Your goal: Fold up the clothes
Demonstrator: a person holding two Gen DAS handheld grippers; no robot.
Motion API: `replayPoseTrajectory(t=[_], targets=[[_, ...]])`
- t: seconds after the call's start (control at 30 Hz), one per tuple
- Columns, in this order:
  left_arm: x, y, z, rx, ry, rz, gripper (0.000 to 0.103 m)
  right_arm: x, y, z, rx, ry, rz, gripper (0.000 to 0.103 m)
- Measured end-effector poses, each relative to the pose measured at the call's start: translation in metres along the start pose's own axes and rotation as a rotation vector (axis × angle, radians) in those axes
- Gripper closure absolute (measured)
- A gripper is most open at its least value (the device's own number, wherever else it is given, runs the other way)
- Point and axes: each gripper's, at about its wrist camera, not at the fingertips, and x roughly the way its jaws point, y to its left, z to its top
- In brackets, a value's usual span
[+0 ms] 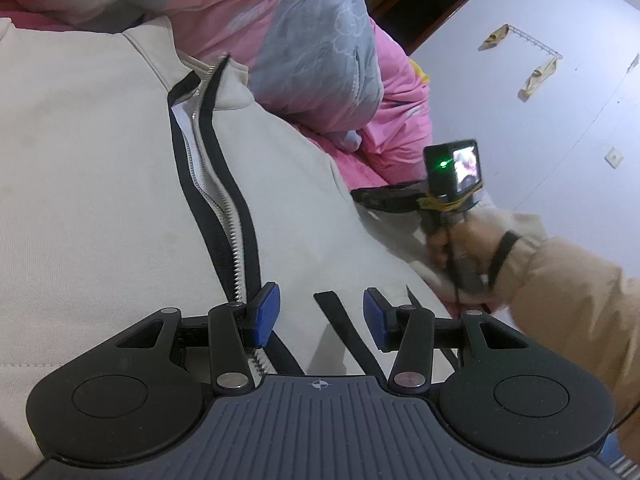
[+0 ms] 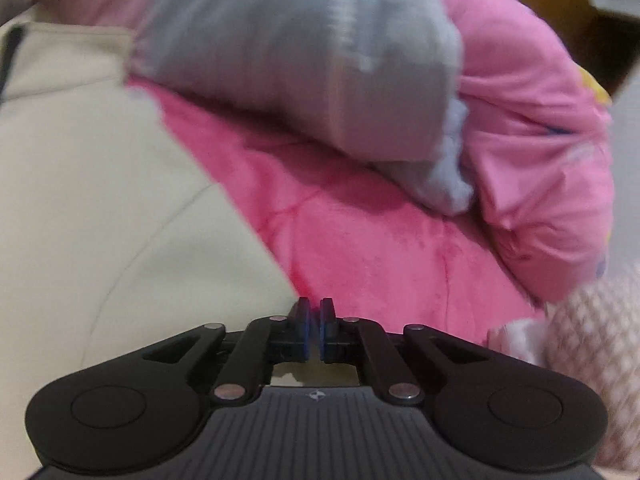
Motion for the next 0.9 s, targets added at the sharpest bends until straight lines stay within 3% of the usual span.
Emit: replayPoseTrajectory(t=[0.1, 0.23, 0.33, 0.4, 0.5, 0.63, 0.7, 0.8, 0.9], targets=[[0.000, 0.000, 0.000, 0.001, 0.000, 0.000, 0.057, -0.003, -0.025, 0.004, 0.161, -0.002, -0.015, 0.098], [0.001, 0.000, 0.000, 0.001, -0.001, 0.002, 0.057, -0.057, -0.071, -0.003, 0.404, -0.125, 0.048, 0.096], [0.000, 0.000, 0.000, 0.000, -0.001, 0.002, 0.057, -0.118, -0.101, -0.027, 0.589, -0.216, 0.126, 0.080], [0.000, 0.000, 0.000, -0.001, -0.001, 0.003, 0.056, -0.159, -0.119, -0.060, 0.720, -0.267, 0.173, 0.068], [0.000, 0.000, 0.000, -0.003, -0.001, 0.004, 0.057, -0.219, -0.142, -0.111, 0.906, -0.324, 0.212, 0.065], [0.001, -0.001, 0.000, -0.004, 0.000, 0.009, 0.056, -0.283, -0.174, -0.187, 1.132, -0.351, 0.140, 0.059], [0.001, -0.002, 0.000, -0.004, 0.001, 0.010, 0.056, -0.295, -0.191, -0.221, 1.262, -0.352, 0.099, 0.057], [0.001, -0.002, 0.000, -0.005, 0.003, 0.011, 0.056, -0.297, -0.217, -0.272, 1.525, -0.372, 0.112, 0.055], [0.001, -0.002, 0.000, -0.008, 0.005, 0.012, 0.056, -0.287, -0.228, -0.292, 1.642, -0.409, 0.161, 0.055]])
